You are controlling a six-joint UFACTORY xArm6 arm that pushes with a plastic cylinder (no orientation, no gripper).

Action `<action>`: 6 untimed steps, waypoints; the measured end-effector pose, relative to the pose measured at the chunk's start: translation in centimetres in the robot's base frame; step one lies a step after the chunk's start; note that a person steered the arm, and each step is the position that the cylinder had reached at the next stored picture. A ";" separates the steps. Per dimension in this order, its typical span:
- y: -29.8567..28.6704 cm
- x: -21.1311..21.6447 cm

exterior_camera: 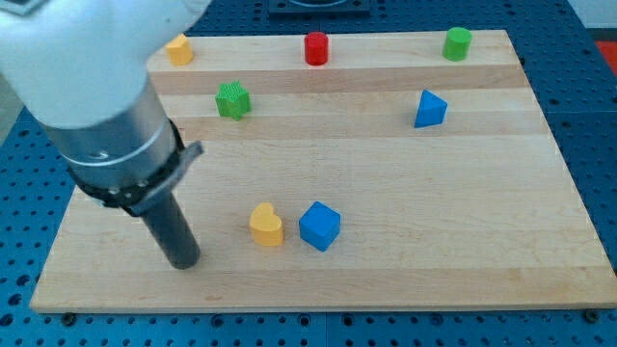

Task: Move the yellow heart to the top of the blue cube

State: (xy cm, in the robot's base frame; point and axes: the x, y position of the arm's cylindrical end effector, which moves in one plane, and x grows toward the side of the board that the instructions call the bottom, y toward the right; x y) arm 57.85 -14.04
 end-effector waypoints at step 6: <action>11.8 -7.7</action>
